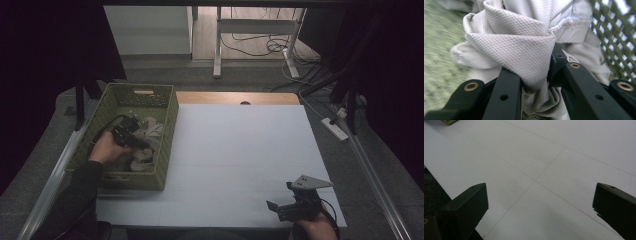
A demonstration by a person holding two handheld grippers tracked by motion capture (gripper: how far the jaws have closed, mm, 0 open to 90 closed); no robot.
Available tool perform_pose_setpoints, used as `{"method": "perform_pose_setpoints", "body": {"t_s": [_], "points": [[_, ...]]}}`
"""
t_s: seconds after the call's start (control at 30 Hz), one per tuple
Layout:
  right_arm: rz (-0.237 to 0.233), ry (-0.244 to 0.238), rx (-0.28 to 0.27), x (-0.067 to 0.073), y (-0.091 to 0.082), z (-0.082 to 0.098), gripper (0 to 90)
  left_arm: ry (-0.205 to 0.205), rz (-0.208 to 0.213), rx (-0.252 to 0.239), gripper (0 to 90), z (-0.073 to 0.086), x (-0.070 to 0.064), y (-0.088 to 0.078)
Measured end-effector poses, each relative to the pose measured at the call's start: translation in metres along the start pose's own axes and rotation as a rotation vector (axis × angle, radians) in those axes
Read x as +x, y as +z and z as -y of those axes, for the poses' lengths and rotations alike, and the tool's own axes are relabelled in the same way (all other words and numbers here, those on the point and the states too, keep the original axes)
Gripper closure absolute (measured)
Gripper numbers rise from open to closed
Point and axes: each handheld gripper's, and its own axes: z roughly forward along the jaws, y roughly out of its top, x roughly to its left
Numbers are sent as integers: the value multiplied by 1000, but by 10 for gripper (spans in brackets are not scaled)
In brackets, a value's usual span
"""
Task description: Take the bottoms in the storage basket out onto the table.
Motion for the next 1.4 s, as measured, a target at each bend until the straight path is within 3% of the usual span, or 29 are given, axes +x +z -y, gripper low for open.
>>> {"method": "perform_pose_setpoints", "body": {"t_s": [0.03, 0.07, 0.23, 0.63, 0.73, 0.83, 0.93, 0.97, 1.03, 1.07, 1.1, 1.13, 1.2, 1.23, 1.27, 1.37, 1.4], "points": [[0, 0, 0, 0, 0, 0, 7, -5, -8, -15, 761, -1, 1, -4], [0, -1, 0, 0, 0, 0, 7, -28, -46, -56, 762, -3, 3, -13], [0, 0, 0, 0, 0, 0, 7, -50, -108, -111, 762, -7, 6, -31], [-1, -1, 0, 0, 0, 0, 7, -71, -213, -242, 779, -20, 2, -82], [-1, -2, -1, 0, 0, 0, 7, -89, -280, -300, 783, -26, 3, -94], [0, -3, 0, 0, 0, 0, 7, -105, -277, -309, 781, -28, 6, -94], [-1, -4, -1, 0, 0, 0, 7, -102, -224, -263, 778, -29, 10, -79], [-2, -4, -2, 0, 0, 0, 7, -92, -182, -225, 772, -28, 11, -65], [-3, -2, -3, 0, 0, 0, 7, -90, -166, -204, 770, -27, 12, -57], [-3, -2, -3, 0, 0, 0, 7, -85, -105, -162, 746, -25, 13, -40], [-3, -2, -3, 0, 0, 0, 7, -85, -105, -162, 723, -25, 13, -40], [-3, -4, -1, 0, 0, 0, 7, -80, -59, -133, 654, -23, 13, -26], [-3, -2, -1, 0, 0, 0, 7, -75, -47, -123, 500, -21, 12, -19], [-3, -2, -1, 0, 0, 0, 7, -74, -40, -122, 500, -20, 12, -15], [-2, -3, 0, 0, 0, 0, 7, -81, -10, -98, 316, -19, 12, -5], [-3, -4, -1, 0, 0, 0, 7, -83, -30, -68, 204, -18, 12, 4], [-3, -4, -2, 0, 0, 0, 7, -98, -56, -18, 171, -17, 11, 14]]}}
